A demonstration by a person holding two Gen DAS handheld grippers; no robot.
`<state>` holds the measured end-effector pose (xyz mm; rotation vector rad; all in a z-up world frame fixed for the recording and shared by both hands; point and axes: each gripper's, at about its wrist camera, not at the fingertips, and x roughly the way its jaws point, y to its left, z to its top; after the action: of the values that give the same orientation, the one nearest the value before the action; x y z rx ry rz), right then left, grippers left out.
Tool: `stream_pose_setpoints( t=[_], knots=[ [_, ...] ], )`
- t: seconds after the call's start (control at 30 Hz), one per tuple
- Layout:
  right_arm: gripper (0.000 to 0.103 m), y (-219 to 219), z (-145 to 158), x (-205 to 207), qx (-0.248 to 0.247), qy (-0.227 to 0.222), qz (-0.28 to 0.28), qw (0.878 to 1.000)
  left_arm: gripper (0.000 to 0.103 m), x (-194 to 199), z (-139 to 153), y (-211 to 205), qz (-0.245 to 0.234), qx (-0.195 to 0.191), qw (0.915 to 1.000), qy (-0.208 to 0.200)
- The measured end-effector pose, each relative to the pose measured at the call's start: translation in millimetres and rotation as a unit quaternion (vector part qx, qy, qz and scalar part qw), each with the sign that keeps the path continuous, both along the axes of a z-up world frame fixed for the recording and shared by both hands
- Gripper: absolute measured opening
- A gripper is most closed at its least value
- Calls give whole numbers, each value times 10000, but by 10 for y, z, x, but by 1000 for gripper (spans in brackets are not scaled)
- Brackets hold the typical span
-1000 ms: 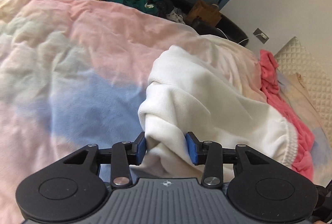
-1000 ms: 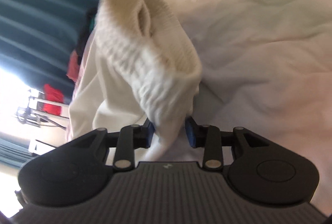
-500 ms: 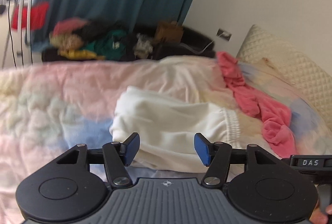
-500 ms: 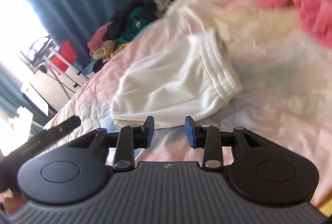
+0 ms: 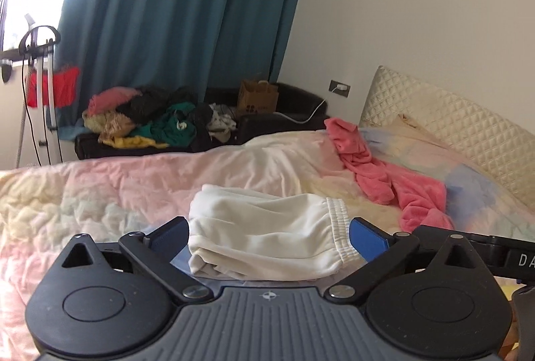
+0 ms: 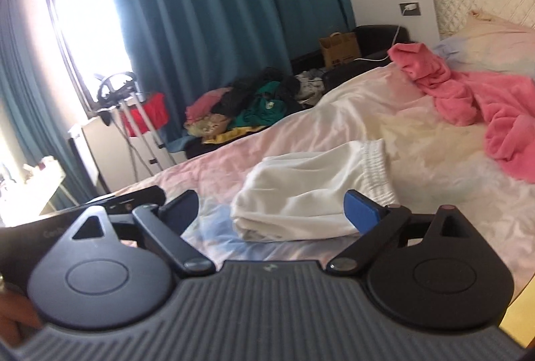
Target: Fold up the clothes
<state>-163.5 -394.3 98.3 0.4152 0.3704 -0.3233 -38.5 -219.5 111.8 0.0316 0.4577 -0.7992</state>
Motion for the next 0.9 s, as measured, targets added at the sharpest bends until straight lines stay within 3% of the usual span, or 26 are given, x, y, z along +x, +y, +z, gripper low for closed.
stream_pose_setpoints(
  t=[0.1,0.57,0.8,0.9],
  knots=[
    [95,120,-44,-42,-138,-84,-52,9999,103,-141,-22,100,60,65,9995,-301],
    [95,535,-613,-83,-710,-239,-503,9959,103,-481,-372,521,254,52,9974,-673],
    [95,565,-816,55,-953,-78,-667,9932,102,-355,-513,636,445,-10,9972,-609],
    [95,532,-879,101,-836,-39,-719,9939,100,-291,-537,655,478,-17,9971,-584]
  ],
)
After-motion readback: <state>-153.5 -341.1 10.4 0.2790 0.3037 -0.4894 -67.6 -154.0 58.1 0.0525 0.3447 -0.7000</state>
